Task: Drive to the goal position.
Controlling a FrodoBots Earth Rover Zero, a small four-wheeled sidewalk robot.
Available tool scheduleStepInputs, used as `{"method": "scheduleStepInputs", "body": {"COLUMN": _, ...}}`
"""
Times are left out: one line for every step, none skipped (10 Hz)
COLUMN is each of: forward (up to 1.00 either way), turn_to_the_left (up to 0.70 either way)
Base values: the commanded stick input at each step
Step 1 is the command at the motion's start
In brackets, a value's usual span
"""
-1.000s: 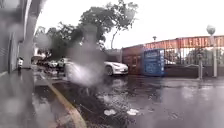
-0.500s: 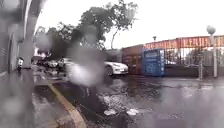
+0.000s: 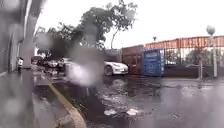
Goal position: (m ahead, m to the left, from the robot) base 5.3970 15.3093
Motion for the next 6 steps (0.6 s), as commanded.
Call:
{"method": "scheduleStepInputs", "body": {"forward": 1.00, "turn_to_the_left": 0.10}}
{"method": "scheduleStepInputs", "body": {"forward": 1.00, "turn_to_the_left": 0.00}}
{"method": "scheduleStepInputs", "body": {"forward": 1.00, "turn_to_the_left": 0.00}}
{"method": "scheduleStepInputs", "body": {"forward": 0.74, "turn_to_the_left": 0.00}}
{"method": "scheduleStepInputs", "body": {"forward": 0.21, "turn_to_the_left": 0.00}}
{"method": "scheduleStepInputs", "body": {"forward": 0.00, "turn_to_the_left": 0.00}}
